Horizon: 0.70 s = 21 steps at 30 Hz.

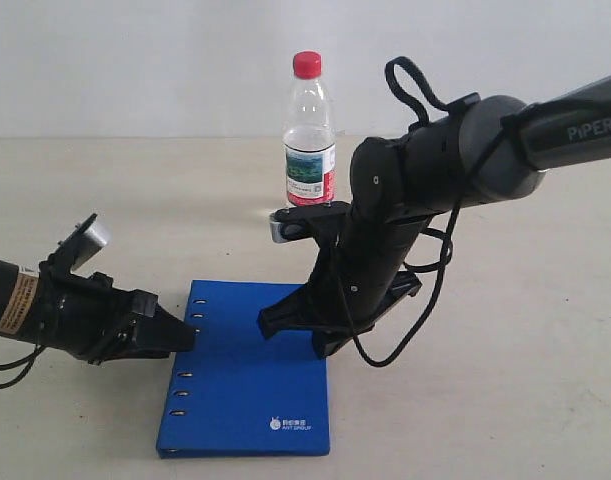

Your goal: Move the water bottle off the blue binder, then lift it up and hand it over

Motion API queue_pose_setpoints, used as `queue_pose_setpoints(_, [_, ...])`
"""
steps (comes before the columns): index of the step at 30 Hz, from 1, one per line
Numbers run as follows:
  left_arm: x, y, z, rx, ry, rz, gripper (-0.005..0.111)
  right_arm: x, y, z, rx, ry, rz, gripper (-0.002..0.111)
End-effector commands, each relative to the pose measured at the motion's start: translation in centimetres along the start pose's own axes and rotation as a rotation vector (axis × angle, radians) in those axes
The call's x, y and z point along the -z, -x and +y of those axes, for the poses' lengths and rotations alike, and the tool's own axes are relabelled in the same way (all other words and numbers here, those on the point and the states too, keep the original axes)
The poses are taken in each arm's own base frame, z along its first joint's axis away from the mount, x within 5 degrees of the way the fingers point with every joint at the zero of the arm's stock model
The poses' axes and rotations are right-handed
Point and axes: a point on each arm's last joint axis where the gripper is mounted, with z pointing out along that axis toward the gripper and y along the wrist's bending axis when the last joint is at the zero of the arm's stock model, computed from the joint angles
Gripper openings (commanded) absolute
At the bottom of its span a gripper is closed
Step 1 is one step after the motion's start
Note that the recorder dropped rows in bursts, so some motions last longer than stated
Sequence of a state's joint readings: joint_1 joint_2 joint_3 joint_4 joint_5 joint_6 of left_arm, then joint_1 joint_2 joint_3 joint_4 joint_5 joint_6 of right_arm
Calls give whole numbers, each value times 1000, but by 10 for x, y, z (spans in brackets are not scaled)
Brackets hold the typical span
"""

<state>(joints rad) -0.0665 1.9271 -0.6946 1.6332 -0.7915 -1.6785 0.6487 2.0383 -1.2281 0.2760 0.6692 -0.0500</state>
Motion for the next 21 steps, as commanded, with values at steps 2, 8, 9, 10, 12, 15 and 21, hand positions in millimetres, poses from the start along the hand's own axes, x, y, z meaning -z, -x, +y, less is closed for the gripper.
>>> queue_pose_setpoints(2, [-1, -2, 3, -14, 34, 12, 46, -22, -11, -7, 20, -28, 85, 0])
queue_pose_setpoints(8, [-12, -11, 20, 69, 90, 52, 61, -23, -10, -7, 24, -28, 79, 0])
queue_pose_setpoints(9, [-14, -10, 19, 66, 62, 55, 62, -23, -10, -7, 26, -28, 76, 0])
queue_pose_setpoints(10, [-16, -9, 14, 49, 4, 61, 62, -23, -10, -7, 27, -27, 76, 0])
queue_pose_setpoints(12, [-16, -5, 3, 6, -134, 59, 62, -23, -10, -7, 34, -24, 76, 0])
queue_pose_setpoints(15, [-20, -6, -7, -26, -194, 67, 62, -23, -10, -7, 34, -22, 76, 0])
queue_pose_setpoints(21, [-28, -9, -32, -111, -343, 99, 62, -19, -2, -2, 42, 11, 43, 0])
